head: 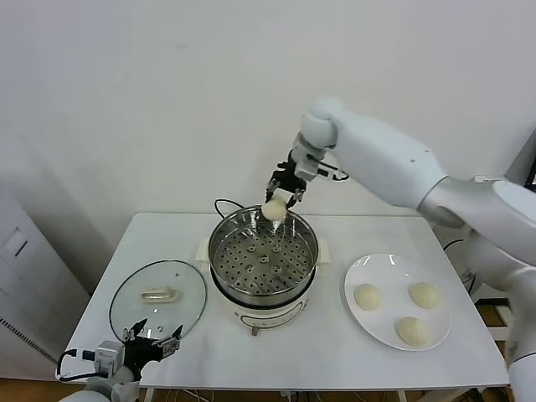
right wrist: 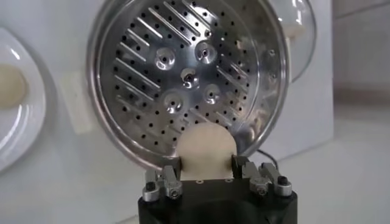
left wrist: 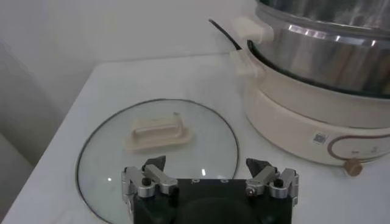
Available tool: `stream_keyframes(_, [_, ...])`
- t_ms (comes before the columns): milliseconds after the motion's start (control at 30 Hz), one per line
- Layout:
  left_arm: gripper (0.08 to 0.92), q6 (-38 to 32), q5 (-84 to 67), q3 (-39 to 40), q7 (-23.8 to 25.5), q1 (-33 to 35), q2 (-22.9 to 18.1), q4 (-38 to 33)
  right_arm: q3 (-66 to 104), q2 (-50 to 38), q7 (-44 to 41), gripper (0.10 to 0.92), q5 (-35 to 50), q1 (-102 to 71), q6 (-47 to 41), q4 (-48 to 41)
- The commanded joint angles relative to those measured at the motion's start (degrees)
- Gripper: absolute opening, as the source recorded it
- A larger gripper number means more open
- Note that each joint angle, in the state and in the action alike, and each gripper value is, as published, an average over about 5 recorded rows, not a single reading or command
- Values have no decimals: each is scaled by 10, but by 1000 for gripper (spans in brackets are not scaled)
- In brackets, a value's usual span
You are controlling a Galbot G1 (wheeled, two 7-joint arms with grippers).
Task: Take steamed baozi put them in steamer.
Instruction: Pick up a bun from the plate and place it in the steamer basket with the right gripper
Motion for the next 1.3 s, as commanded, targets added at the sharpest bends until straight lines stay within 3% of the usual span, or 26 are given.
stream_keyframes(33, [823, 0, 3, -2, -2, 0, -1, 0, 36, 51, -2, 518, -106, -56, 30, -19])
stream_keyframes(667, [823, 1, 1, 7, -3, -9, 0, -2, 65, 62, 3, 518, -157, -102, 30, -45])
stream_keyframes(867, [823, 2, 1, 8, -4, -7, -1, -4, 64, 58, 11, 630, -142, -89, 30, -43])
stream_keyframes(967, [823, 2, 2, 3, -4, 0, -2, -7, 53, 47, 6, 717, -93, -62, 30, -35])
stream_keyframes(1100, [823, 3, 2, -4, -4, 9, -4, -14, -9, 1, -11, 801, 47, 7, 15, -1])
stream_keyframes(1300, [823, 3, 6, -4, -4, 9, -7, -18, -146, -133, -16, 822, 228, 124, -180, 73])
